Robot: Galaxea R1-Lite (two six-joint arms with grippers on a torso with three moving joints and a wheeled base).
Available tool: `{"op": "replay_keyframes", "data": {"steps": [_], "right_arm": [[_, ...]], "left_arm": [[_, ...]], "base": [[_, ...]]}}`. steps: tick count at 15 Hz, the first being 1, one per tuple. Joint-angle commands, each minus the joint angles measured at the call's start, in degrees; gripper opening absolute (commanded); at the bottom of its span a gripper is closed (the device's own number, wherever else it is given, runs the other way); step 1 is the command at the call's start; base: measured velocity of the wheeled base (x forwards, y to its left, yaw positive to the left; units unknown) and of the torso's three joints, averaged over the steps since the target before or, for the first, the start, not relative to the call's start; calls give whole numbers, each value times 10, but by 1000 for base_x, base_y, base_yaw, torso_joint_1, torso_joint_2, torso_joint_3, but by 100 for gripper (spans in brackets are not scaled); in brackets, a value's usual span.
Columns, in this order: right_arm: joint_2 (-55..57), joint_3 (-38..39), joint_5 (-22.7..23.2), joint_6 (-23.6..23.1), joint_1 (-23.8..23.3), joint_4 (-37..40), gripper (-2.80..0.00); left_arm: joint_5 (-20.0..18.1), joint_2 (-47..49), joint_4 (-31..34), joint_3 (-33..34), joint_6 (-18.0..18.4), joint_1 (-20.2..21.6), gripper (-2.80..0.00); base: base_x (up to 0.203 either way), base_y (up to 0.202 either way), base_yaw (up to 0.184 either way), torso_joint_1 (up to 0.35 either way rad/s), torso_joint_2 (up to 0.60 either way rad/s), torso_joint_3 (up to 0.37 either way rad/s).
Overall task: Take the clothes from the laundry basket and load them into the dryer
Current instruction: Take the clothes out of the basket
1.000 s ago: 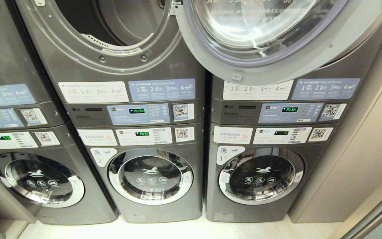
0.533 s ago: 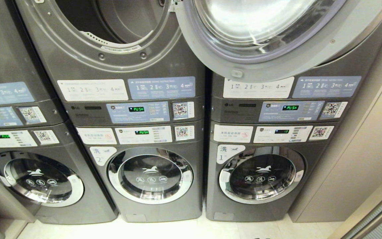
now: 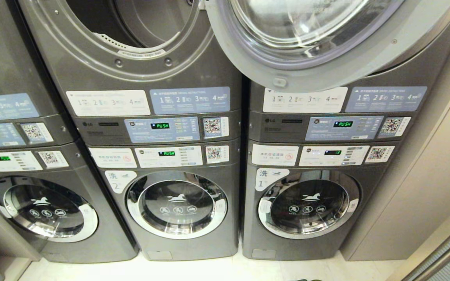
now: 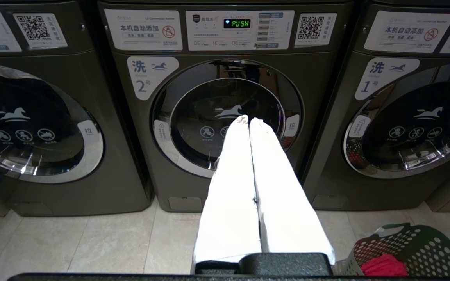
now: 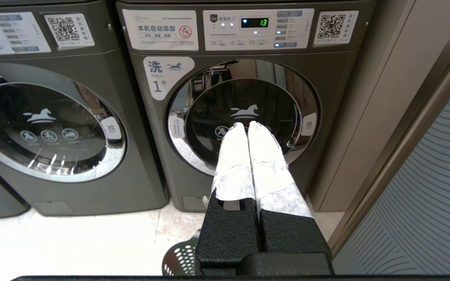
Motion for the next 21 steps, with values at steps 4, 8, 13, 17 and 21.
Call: {"op": "replay_keyframes", "data": {"steps": [4,8,13,17,21], "right_arm": [[0,0,0,0,0,0,-280],[0,0,0,0,0,0,-280],[-1,0,0,0,0,0,-280],[0,0,0,0,0,0,-280],[0,0,0,0,0,0,-280]], "left_arm": [[0,0,0,0,0,0,-280],[0,0,0,0,0,0,-280],[0,0,0,0,0,0,-280],[0,0,0,0,0,0,-280],[0,0,0,0,0,0,-280]], "base": [[0,0,0,-78,179,91],[0,0,0,-81,184,101],[0,0,0,-114,255,139],[0,0,0,-141,308,162],[0,0,0,-134,312,174]]}}
